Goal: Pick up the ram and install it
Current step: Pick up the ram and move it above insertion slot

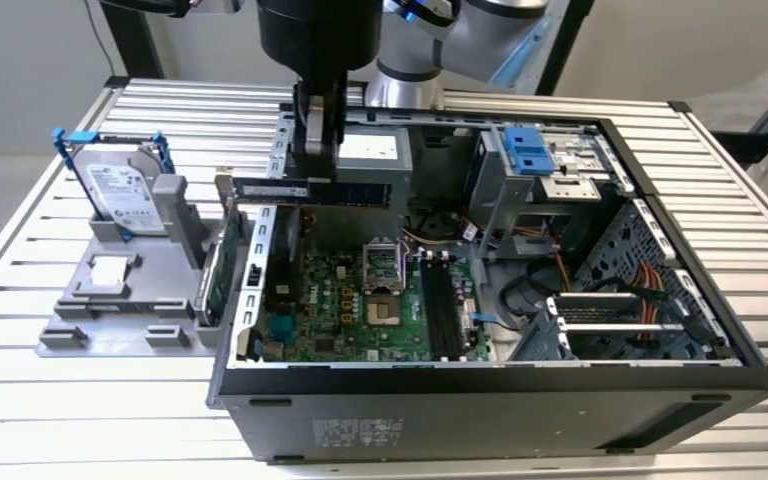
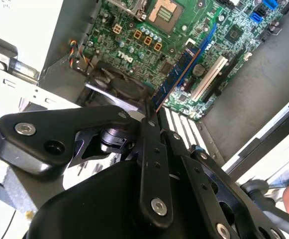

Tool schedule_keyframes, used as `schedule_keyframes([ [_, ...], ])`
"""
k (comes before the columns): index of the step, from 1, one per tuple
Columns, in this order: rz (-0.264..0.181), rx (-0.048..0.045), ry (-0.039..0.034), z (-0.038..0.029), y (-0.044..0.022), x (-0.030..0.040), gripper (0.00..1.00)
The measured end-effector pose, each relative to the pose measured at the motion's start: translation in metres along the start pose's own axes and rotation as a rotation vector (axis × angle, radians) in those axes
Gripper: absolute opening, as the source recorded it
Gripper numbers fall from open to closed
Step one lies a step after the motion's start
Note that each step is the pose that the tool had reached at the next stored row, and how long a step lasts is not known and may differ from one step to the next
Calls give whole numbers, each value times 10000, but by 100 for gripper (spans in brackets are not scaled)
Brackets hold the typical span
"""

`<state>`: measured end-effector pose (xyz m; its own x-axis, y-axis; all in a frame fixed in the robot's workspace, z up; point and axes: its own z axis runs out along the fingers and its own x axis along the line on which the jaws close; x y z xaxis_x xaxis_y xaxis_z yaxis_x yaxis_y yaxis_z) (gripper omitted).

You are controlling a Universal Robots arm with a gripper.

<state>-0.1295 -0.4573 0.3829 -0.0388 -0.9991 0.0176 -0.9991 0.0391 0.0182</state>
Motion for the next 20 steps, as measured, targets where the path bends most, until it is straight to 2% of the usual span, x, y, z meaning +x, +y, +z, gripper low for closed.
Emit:
schedule_keyframes([
  [20, 0, -1, 1, -4, -183, -36, 0],
])
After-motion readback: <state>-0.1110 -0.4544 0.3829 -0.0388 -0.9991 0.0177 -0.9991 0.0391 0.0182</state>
